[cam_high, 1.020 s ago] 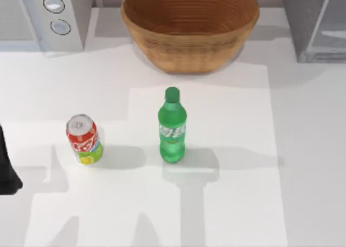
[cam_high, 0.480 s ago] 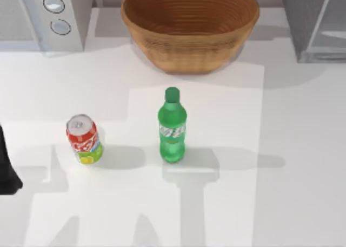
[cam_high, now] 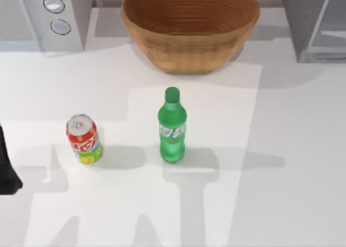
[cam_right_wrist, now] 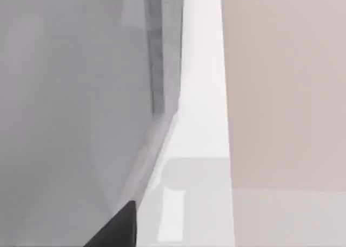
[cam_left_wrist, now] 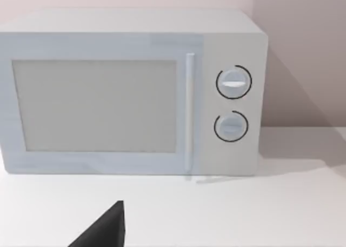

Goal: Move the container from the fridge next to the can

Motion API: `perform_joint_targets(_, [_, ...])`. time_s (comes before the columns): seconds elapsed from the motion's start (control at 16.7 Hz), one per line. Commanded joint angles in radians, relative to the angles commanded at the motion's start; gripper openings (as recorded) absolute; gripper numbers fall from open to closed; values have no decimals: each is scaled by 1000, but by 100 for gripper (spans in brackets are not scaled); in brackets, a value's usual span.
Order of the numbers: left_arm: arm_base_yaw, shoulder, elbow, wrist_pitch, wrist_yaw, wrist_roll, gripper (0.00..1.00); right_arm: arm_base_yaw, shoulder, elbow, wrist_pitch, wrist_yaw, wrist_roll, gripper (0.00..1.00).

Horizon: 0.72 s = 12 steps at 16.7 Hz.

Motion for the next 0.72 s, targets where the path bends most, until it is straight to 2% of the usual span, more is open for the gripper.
perform_joint_targets(0.24, [0,0,0,0,0,0,100,184,-62,-51,99,160,152,100])
perform_joint_targets(0.54, [0,0,0,0,0,0,100,568,-124,-118,198,428,327,100])
perform_joint_targets(0.72, [0,0,0,0,0,0,100,744,-160,-185,265,590,469,100])
